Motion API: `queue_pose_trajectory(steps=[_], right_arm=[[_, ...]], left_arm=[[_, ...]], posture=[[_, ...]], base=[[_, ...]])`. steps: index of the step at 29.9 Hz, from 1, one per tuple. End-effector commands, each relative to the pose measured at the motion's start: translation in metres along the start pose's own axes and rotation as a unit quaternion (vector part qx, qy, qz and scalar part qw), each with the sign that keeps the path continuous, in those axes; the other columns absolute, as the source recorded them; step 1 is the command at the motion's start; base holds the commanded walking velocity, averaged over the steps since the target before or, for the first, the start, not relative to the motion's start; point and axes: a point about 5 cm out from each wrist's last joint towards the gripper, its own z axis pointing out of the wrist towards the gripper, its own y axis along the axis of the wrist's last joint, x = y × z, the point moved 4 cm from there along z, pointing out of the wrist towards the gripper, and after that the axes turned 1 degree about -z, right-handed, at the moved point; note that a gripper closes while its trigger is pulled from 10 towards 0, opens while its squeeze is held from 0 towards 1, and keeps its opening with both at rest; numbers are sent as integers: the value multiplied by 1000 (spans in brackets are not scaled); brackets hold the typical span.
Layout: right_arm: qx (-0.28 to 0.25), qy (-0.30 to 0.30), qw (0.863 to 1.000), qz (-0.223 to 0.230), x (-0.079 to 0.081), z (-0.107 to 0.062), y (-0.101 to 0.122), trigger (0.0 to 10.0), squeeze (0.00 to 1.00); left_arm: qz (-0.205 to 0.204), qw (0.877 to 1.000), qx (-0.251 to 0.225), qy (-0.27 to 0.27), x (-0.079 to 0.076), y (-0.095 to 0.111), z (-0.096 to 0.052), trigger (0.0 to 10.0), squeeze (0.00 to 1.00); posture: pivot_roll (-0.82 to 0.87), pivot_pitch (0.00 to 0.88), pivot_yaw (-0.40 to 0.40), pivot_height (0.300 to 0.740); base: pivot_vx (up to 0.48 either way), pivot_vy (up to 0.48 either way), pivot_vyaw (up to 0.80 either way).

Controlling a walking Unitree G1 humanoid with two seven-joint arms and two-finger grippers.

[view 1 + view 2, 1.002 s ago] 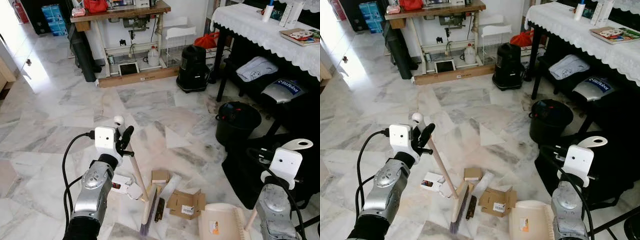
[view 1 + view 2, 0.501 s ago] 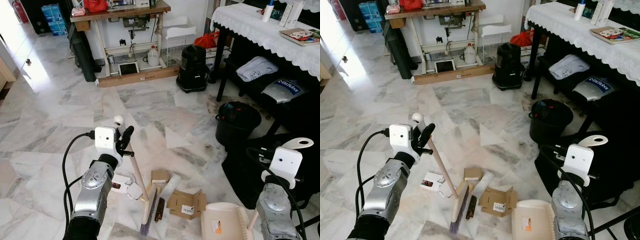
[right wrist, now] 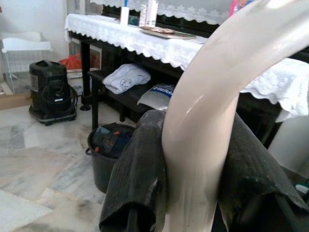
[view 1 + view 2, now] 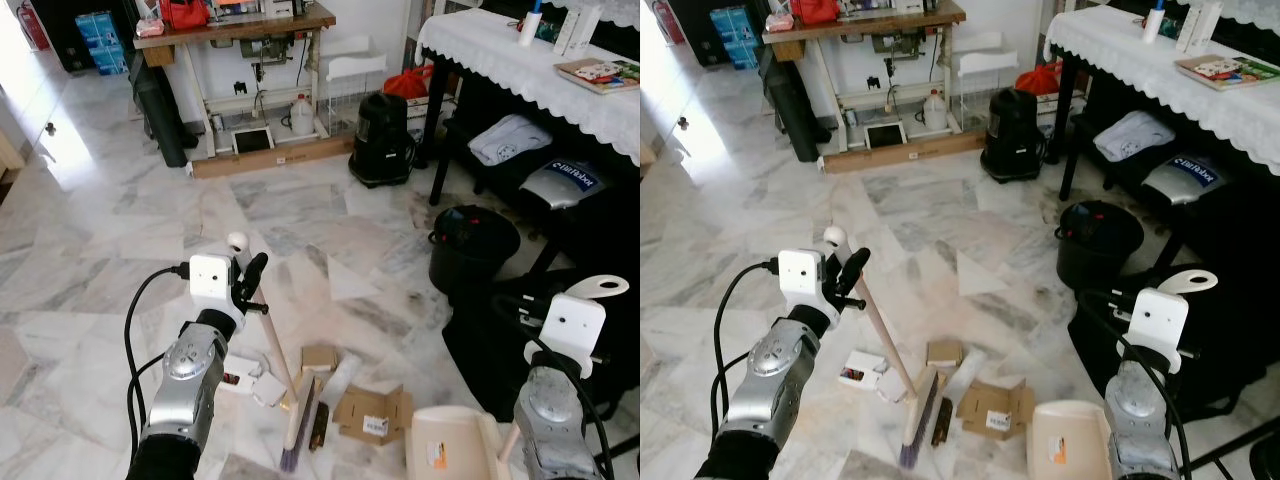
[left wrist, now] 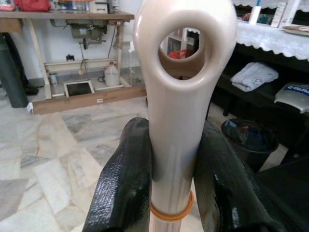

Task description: Sweep floor

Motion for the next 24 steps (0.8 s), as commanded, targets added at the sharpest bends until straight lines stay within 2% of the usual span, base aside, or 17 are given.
queue_pose_trajectory(steps=[1, 24], right_arm=[[-19, 2, 1000, 3, 2, 4, 9, 10000, 0], [-20, 5, 1000, 4, 4, 4, 9, 10000, 0]], left_arm=[[5, 1000, -21, 0, 1, 13, 2, 10000, 0], [5, 1000, -22, 0, 1, 13, 2, 10000, 0]], posture=[[-112, 0, 51, 740], [-105, 0, 48, 740]], base=[[277, 0, 0], [277, 0, 0]])
